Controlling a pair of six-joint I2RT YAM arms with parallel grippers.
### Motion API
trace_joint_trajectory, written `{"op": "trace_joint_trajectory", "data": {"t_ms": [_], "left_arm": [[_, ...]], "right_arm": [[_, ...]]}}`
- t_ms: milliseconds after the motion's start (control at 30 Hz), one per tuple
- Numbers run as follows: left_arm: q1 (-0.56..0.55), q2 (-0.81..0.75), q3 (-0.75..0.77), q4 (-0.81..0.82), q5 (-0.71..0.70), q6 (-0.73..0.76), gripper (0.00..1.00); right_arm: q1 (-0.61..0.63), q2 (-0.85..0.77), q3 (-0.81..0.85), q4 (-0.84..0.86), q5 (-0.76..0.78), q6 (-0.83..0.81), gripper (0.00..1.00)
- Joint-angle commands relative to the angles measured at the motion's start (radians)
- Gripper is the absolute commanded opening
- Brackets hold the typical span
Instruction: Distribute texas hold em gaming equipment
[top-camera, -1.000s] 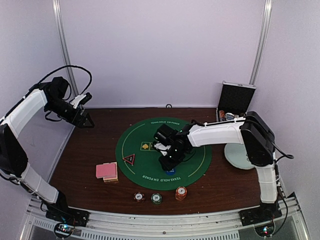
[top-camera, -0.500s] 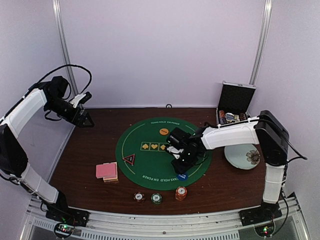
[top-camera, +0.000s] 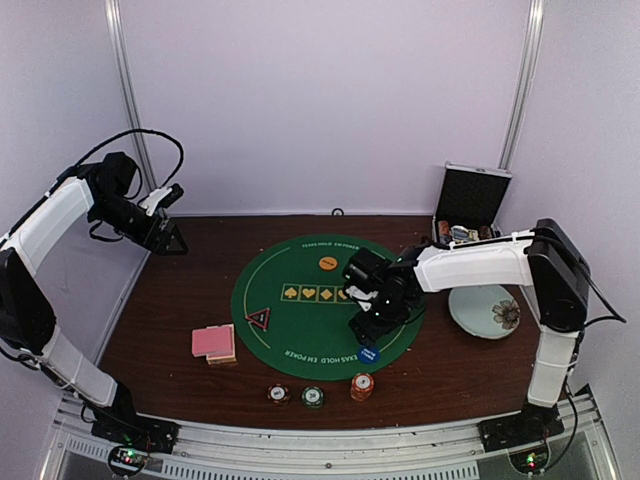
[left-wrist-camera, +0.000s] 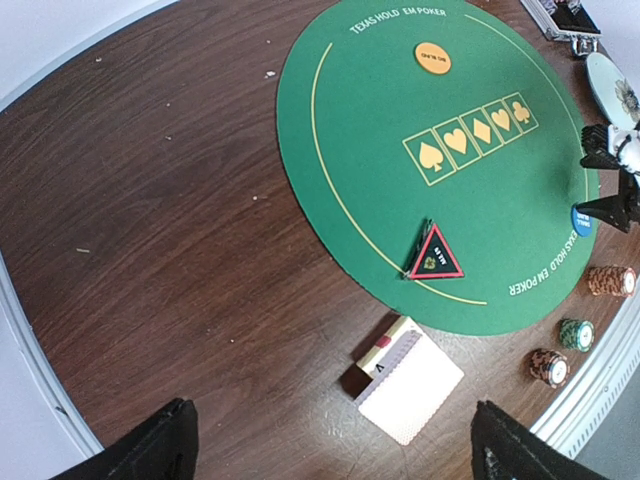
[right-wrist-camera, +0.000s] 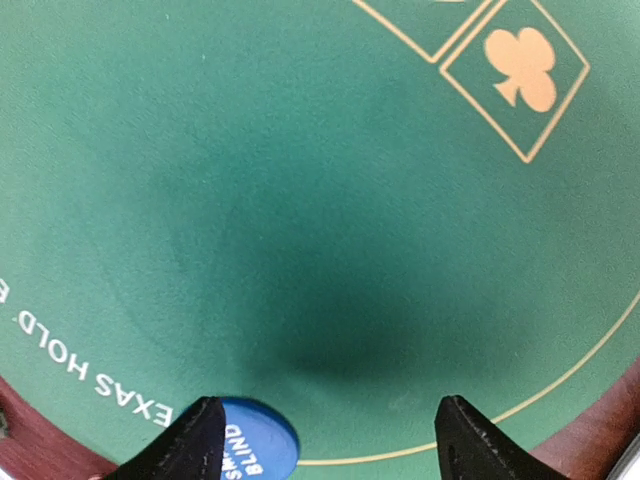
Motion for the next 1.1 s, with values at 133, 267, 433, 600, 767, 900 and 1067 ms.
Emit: {"op": "trace_joint_trajectory", "data": {"t_ms": [133, 267, 433, 600, 767, 900, 1067], "left_arm": [[0.007, -0.013, 0.019, -0.011, -0.006, 0.022, 0.98], [0.007, -0.012, 0.024, -0.016, -0.006, 0.025, 0.98], [0.007, -0.014, 0.030, -0.018, -0.007, 0.028, 0.98], [0.007, -0.016, 0.031, -0.021, -0.005, 0.028, 0.98], [0.007, -0.022, 0.033, -0.023, -0.002, 0.028, 0.98], [0.007, -0.022, 0.035, -0.030, -0.002, 0.031, 0.98], [0.007, -0.023, 0.037, -0.030, -0.004, 0.033, 0.97]], "right_arm": [[0.050, -0.160, 0.023, -0.082, 0.021, 0.073, 0.83], [0.126, -0.230, 0.012, -0.158, 0.015, 0.110, 0.85], [0.239, -0.279, 0.002, -0.249, 0.004, 0.150, 0.90], [0.288, -0.262, -0.002, -0.286, 0.004, 0.158, 0.91], [0.304, -0.215, 0.014, -0.264, -0.046, 0.147, 0.89], [0.321, -0.165, 0.040, -0.259, -0.067, 0.130, 0.89], [0.331, -0.126, 0.051, -0.247, -0.081, 0.114, 0.89]]}}
